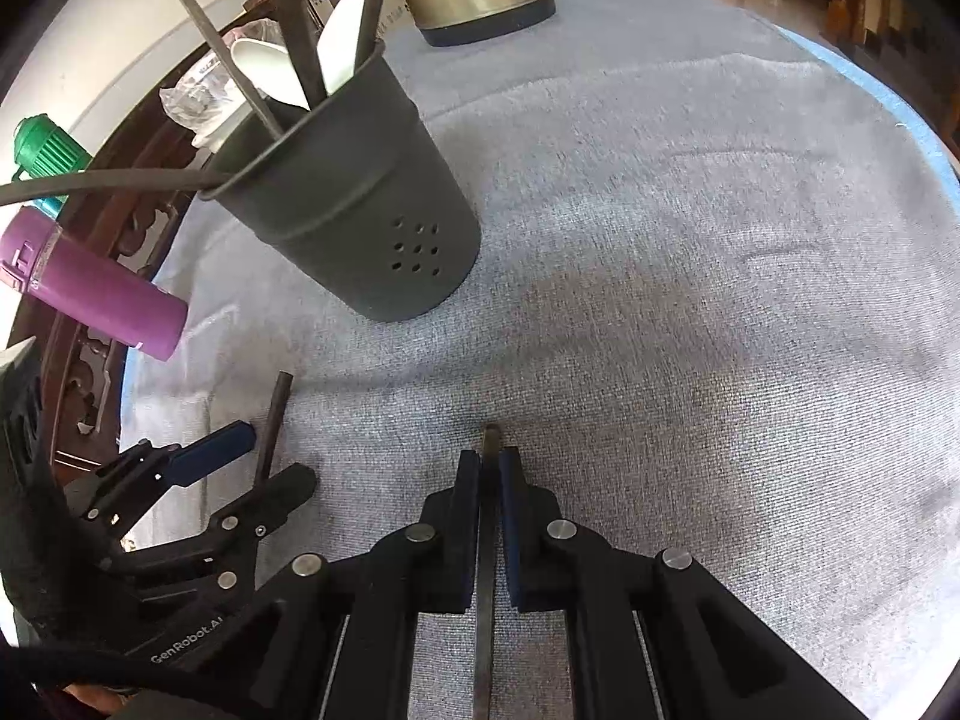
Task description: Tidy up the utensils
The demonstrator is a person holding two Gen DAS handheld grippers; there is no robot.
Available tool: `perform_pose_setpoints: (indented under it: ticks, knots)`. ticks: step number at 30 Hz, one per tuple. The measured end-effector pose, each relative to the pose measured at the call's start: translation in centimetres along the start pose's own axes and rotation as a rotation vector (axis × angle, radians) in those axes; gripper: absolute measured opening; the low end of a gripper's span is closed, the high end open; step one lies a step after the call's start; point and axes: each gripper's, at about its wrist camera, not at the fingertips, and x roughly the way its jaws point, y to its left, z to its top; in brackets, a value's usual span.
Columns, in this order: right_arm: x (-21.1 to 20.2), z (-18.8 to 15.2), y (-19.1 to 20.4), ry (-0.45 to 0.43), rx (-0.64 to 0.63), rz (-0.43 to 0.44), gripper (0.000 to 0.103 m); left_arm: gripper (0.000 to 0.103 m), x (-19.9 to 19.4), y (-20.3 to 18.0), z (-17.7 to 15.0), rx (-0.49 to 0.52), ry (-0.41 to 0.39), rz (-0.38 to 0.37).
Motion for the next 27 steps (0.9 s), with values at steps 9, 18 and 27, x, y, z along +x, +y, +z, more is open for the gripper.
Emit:
perform_pose_setpoints:
  ticks: [9,18,27]
  knots:
    - [-0.2,0.0,-0.1,-0.006,-0.011,-0.002,0.010,0.054,0.1,-2.2,0.6,-0.031,0.038,0.056]
    - [-0.2,-0.2,0.2,-0.015,-0.021,-0.006,0.010,0.054,0.6,-2.7,1.3,-0.028,0.047,0.072]
    - [-0.1,-0.2,0.1,-0.030,-0.031,0.000,0.010,0.048,0.0,-3.5,1.9,-0.038,0.054,0.089]
